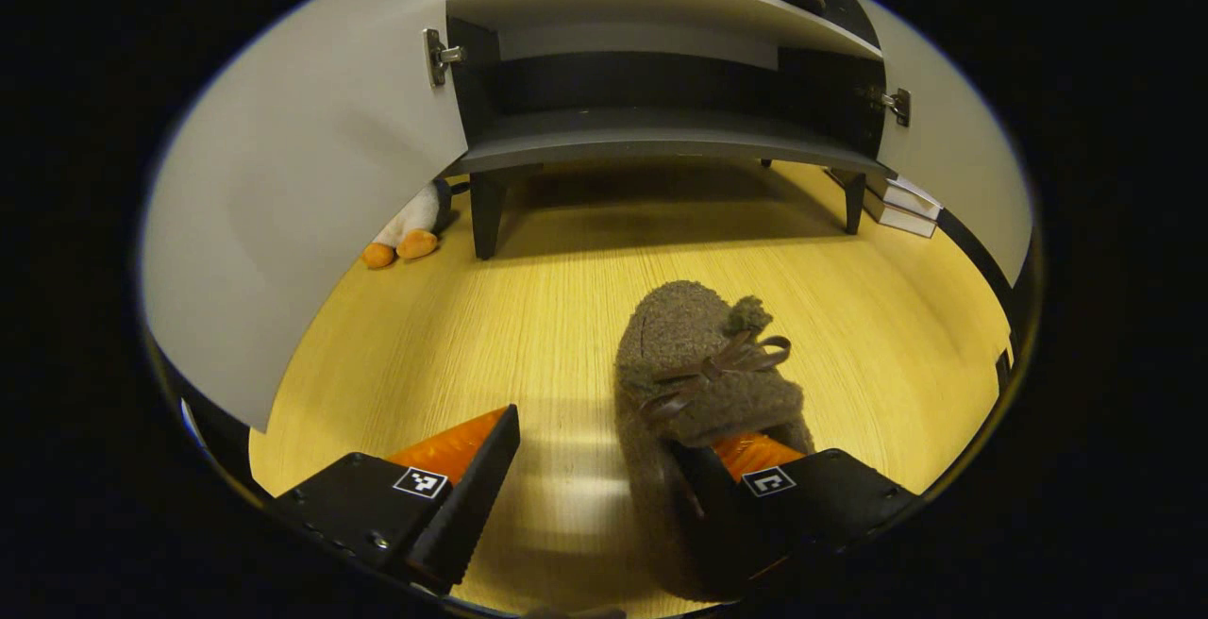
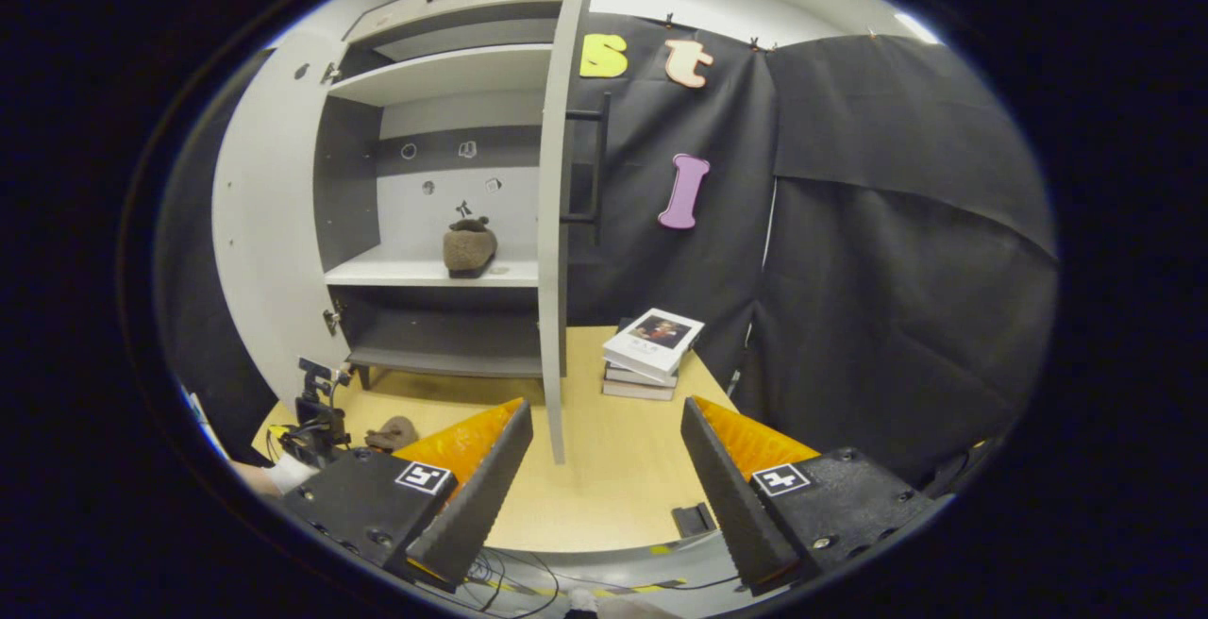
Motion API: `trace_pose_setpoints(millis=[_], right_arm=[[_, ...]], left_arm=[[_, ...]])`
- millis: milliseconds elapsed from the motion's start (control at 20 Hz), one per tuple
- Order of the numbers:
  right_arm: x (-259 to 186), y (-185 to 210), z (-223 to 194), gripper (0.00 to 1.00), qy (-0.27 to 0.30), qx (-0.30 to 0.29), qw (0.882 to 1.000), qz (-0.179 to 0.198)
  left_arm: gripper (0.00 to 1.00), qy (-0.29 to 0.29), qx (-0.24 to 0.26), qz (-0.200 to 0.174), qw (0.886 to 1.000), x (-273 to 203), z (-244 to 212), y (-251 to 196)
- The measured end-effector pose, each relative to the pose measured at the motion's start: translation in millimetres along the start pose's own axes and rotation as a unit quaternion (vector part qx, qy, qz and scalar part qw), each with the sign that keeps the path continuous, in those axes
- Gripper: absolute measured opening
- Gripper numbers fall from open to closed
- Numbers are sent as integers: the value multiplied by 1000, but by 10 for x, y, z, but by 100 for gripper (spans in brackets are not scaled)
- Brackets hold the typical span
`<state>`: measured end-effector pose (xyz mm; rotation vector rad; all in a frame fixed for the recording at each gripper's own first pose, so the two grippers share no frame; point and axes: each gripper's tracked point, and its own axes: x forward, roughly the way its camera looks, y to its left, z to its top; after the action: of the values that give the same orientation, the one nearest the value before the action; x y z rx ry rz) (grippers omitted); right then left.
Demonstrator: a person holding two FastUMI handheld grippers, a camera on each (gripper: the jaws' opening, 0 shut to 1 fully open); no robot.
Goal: Grab one shoe with the right hand and put it into the shoe cabinet, grab the other shoe with the left hand and put it into the shoe cabinet; then close the right door with the right hand and the left door with the left hand.
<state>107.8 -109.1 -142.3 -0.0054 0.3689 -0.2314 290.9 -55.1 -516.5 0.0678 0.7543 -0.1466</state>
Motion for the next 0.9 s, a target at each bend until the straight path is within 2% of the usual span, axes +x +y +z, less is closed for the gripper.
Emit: trace_pose_setpoints(millis=[200, 250, 300, 350, 400, 450, 500, 550, 700, 750, 800, 900], right_arm=[[23, -17, 12, 100, 1, -9, 1000, -9], [24, -14, 18, 100, 0, -8, 1000, -9], [22, -15, 18, 100, 0, -5, 1000, -10], [25, -26, 14, 100, 0, 0, 1000, -10], [27, -29, 20, 100, 1, 5, 1000, -10], [23, -40, 17, 100, 0, 8, 1000, -11], [2, -50, 15, 100, -2, 9, 1000, -13], [-10, -52, 35, 100, -5, 8, 1000, -13], [-61, -37, 109, 100, -17, 7, 1000, -12], [-81, -34, 134, 100, -21, 9, 1000, -11], [-101, -35, 164, 100, -26, 11, 1000, -9], [-135, -43, 247, 100, -41, 15, 999, -8]], left_arm=[[87, -15, -9, -21, 1000, 200, 130, -96], [65, -11, -15, -35, 999, 211, 136, -182], [64, -11, -14, -48, 999, 196, 139, -251], [29, -11, -3, -44, 999, 178, 155, -262], [28, -6, 13, -33, 999, 192, 150, -261], [8, -7, 30, -13, 999, 197, 181, -189], [12, 0, 37, -5, 999, 215, 182, -153], [4, 6, 37, -5, 999, 194, 185, -154], [2, -5, 48, -1, 999, 64, 297, -134], [12, -12, 54, 3, 998, -7, 383, -119], [2, -19, 57, 7, 998, -113, 482, -130], [2, -40, 48, 12, 998, -355, 705, -137]])
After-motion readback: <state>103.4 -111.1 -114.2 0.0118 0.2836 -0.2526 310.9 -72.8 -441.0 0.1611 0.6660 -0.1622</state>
